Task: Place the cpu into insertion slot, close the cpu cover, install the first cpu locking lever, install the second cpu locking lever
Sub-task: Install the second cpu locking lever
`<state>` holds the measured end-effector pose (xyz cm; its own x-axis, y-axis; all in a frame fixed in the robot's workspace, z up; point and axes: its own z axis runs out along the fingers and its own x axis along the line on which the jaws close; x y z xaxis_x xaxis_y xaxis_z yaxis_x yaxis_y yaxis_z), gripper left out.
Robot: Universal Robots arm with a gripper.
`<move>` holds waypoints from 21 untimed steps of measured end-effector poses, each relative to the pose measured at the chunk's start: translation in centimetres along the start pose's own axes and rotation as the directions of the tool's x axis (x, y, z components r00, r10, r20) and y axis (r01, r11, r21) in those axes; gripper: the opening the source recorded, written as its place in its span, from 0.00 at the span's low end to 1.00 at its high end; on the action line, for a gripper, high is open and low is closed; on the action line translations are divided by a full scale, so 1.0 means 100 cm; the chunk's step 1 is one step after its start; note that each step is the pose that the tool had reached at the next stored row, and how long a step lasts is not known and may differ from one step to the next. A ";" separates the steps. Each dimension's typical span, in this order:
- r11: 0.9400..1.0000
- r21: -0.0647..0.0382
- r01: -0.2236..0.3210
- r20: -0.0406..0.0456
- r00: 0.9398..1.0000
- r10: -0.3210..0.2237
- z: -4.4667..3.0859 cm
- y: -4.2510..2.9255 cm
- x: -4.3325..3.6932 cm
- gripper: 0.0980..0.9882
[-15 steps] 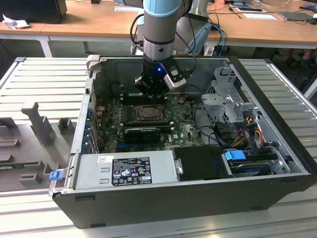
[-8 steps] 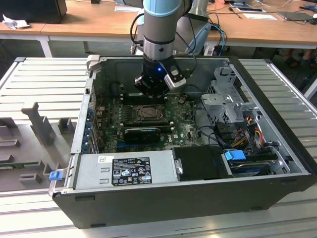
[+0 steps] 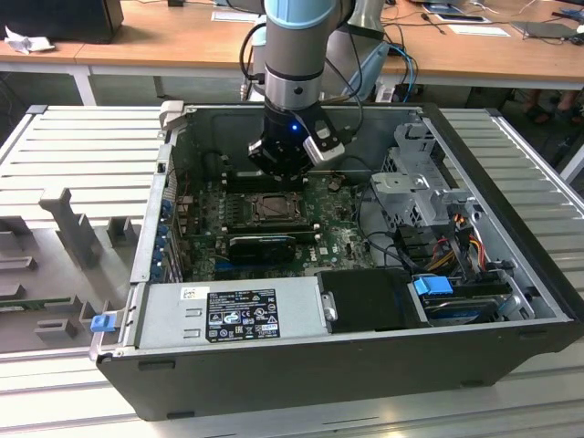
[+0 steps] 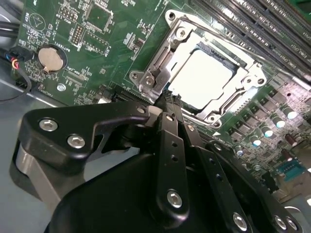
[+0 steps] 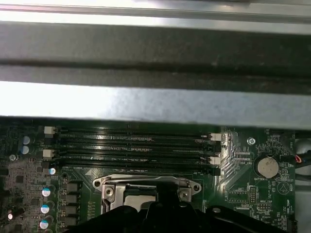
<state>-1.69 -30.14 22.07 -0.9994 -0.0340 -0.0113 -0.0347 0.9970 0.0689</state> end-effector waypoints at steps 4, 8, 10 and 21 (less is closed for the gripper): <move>1.000 0.000 0.000 0.000 1.000 0.000 -0.0052 -0.0005 0.0000 0.01; 1.000 0.000 0.000 0.000 1.000 0.000 -0.0148 -0.0003 -0.0002 0.01; 1.000 0.000 0.000 0.000 1.000 0.000 -0.0151 -0.0026 0.0000 0.01; 1.000 0.000 0.000 0.000 1.000 0.000 -0.0156 -0.0156 0.0004 0.01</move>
<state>-1.69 -31.81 23.52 -0.9994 -0.0340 -0.0113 -0.0347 0.9970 0.0689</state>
